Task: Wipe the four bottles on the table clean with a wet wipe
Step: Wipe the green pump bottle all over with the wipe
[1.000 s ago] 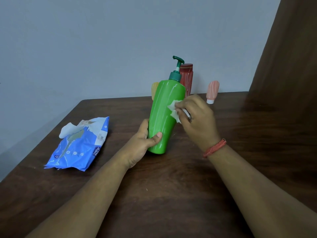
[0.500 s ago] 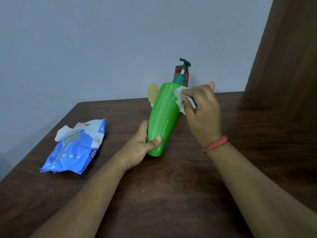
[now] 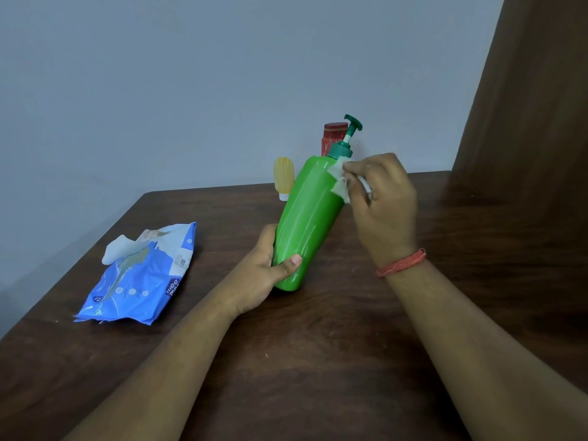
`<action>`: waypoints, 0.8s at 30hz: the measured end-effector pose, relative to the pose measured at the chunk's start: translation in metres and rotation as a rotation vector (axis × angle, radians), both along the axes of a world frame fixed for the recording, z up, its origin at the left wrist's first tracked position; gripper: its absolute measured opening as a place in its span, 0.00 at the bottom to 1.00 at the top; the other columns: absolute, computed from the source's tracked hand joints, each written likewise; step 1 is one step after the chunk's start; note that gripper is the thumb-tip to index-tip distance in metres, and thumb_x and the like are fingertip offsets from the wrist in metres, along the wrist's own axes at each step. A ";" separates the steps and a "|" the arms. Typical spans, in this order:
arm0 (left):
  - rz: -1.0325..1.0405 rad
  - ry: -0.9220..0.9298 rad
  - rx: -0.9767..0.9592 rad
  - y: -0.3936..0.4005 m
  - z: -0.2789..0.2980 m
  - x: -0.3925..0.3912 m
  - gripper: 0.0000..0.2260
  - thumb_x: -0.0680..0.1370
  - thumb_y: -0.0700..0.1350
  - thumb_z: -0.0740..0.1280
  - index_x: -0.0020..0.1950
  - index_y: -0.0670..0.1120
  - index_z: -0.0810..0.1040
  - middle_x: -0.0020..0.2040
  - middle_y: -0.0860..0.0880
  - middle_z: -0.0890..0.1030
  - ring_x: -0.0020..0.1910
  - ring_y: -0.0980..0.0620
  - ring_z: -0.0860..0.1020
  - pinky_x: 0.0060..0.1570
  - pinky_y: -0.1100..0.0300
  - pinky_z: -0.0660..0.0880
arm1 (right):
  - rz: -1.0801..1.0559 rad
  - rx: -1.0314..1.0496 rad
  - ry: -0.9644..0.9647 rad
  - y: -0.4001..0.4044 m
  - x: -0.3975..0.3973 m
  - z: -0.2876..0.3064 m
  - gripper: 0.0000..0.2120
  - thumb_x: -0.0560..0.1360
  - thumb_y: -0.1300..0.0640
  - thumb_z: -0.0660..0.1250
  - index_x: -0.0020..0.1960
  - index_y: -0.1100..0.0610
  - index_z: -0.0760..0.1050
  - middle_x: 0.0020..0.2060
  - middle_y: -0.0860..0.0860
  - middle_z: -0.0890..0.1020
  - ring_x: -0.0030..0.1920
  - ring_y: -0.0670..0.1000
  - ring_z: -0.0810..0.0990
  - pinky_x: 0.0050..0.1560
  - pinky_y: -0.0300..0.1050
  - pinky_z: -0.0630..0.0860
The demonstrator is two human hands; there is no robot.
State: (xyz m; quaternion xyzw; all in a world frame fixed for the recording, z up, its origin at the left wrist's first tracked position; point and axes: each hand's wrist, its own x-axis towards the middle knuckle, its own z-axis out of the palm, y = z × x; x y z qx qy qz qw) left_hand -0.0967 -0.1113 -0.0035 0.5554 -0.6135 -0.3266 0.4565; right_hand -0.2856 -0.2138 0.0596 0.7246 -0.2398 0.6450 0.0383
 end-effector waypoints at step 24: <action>0.034 0.039 0.011 -0.002 -0.004 0.006 0.24 0.75 0.56 0.68 0.69 0.57 0.65 0.63 0.52 0.78 0.62 0.55 0.77 0.63 0.52 0.75 | 0.097 -0.069 0.235 0.005 0.009 -0.012 0.03 0.76 0.70 0.69 0.47 0.66 0.82 0.44 0.57 0.82 0.47 0.54 0.79 0.52 0.44 0.77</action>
